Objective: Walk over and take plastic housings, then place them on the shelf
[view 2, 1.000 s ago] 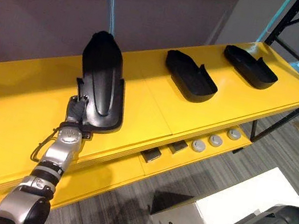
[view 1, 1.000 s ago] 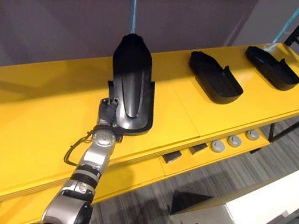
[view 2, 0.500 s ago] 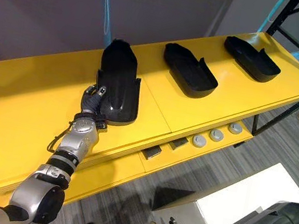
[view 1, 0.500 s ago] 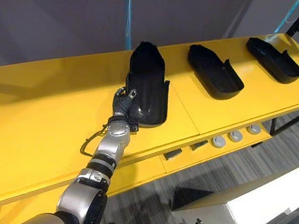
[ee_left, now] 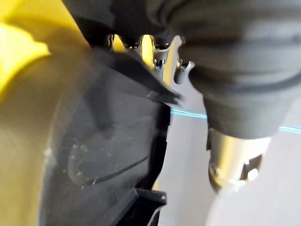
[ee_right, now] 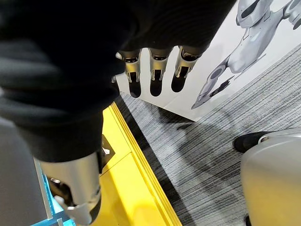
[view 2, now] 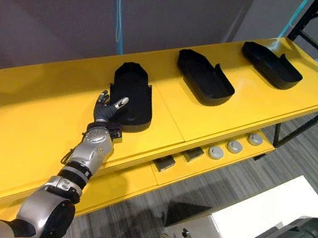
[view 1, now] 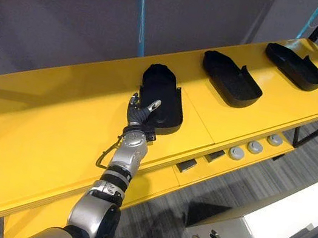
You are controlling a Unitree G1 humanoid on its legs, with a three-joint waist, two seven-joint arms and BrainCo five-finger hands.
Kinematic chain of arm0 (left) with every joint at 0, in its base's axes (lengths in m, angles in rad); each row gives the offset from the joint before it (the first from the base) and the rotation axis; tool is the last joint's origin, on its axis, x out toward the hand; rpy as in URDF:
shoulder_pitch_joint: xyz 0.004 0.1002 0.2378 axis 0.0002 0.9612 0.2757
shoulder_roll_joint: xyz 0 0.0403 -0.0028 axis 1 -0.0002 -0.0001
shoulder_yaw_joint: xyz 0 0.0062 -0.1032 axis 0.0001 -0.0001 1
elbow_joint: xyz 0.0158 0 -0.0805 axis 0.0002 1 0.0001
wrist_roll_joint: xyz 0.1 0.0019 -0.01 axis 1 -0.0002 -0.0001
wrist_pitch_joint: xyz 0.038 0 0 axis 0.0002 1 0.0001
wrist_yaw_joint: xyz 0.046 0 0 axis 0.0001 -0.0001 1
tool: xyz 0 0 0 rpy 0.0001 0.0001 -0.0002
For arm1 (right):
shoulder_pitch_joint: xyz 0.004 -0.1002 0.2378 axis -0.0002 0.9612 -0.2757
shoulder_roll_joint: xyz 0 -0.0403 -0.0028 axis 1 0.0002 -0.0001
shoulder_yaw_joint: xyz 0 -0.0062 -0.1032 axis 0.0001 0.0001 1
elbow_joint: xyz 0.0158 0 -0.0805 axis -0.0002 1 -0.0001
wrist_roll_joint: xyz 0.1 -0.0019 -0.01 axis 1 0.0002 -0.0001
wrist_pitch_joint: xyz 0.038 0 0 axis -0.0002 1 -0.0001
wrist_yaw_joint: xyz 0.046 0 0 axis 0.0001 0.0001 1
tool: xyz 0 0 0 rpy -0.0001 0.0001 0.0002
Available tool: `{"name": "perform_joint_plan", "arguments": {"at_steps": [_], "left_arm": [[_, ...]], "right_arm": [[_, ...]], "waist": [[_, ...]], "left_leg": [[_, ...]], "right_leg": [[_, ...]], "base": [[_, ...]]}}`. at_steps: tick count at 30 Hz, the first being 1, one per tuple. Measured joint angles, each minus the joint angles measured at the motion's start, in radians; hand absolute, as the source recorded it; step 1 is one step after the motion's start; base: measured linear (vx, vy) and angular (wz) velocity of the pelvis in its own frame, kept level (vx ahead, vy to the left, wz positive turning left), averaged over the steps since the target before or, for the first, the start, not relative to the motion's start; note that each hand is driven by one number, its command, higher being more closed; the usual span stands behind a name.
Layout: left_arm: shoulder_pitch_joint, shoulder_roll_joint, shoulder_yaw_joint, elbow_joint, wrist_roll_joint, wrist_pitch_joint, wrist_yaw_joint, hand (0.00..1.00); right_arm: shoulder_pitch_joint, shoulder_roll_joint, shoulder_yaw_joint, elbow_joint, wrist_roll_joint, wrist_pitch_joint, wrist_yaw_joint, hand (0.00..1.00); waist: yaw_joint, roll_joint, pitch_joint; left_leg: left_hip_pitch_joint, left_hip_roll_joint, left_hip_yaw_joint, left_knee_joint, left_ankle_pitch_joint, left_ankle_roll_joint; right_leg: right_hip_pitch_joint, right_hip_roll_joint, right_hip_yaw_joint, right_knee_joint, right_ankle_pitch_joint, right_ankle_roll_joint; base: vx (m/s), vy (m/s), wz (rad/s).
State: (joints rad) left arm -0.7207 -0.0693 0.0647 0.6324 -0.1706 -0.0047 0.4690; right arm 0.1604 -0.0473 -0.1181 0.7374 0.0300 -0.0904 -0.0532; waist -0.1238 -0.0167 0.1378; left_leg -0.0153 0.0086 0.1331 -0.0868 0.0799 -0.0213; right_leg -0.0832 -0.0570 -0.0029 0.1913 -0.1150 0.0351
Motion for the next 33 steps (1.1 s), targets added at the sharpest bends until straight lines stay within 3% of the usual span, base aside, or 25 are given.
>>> {"name": "perform_joint_plan", "arguments": {"at_steps": [10, 15, 16, 27, 33], "left_arm": [[0.142, 0.008, -0.013, -0.328, 0.146, -0.003, 0.072, 0.00], [0.210, 0.022, -0.052, -0.479, 0.205, -0.015, 0.071, 0.00], [0.225, 0.029, -0.081, -0.504, 0.205, -0.020, 0.058, 1.00], [0.358, 0.066, -0.395, -0.597, 0.339, -0.096, -0.159, 1.00], [0.373, 0.075, -0.434, -0.499, 0.397, -0.100, -0.219, 1.00]], "right_arm": [[0.003, -0.002, 0.005, 0.026, -0.005, 0.000, -0.004, 0.00], [0.004, -0.009, 0.021, 0.037, -0.005, 0.000, -0.004, 0.00], [0.004, -0.013, 0.023, 0.042, -0.005, -0.001, -0.002, 0.00], [-0.005, -0.034, 0.023, 0.082, -0.004, -0.013, 0.016, 0.00], [-0.020, -0.036, 0.023, 0.112, -0.005, -0.013, 0.016, 0.00]], "waist": [[0.006, 0.003, -0.001], [0.018, 0.005, -0.003], [0.026, 0.007, -0.004], [0.029, 0.021, -0.019], [0.028, 0.020, -0.020]], "left_leg": [[0.012, 0.000, -0.005, 0.000, 0.002, 0.000], [0.013, 0.000, -0.018, 0.000, 0.005, 0.000], [0.013, 0.000, -0.019, 0.000, 0.006, 0.000], [0.010, 0.002, -0.021, -0.004, 0.006, 0.000], [0.017, 0.010, -0.017, -0.005, 0.006, 0.000]], "right_leg": [[0.015, 0.000, -0.005, 0.000, 0.000, 0.000], [0.020, 0.000, -0.014, -0.001, 0.000, 0.000], [0.022, 0.000, -0.016, -0.003, 0.001, -0.001], [0.032, 0.002, -0.017, -0.029, 0.012, -0.001], [0.053, 0.013, -0.015, -0.065, 0.030, -0.006]], "base": [[0.00, 0.001, 0.00], [-0.02, 0.008, 0.06], [-0.03, 0.008, 0.07], [-0.01, 0.004, 0.00], [-0.01, 0.002, -0.02]]}}
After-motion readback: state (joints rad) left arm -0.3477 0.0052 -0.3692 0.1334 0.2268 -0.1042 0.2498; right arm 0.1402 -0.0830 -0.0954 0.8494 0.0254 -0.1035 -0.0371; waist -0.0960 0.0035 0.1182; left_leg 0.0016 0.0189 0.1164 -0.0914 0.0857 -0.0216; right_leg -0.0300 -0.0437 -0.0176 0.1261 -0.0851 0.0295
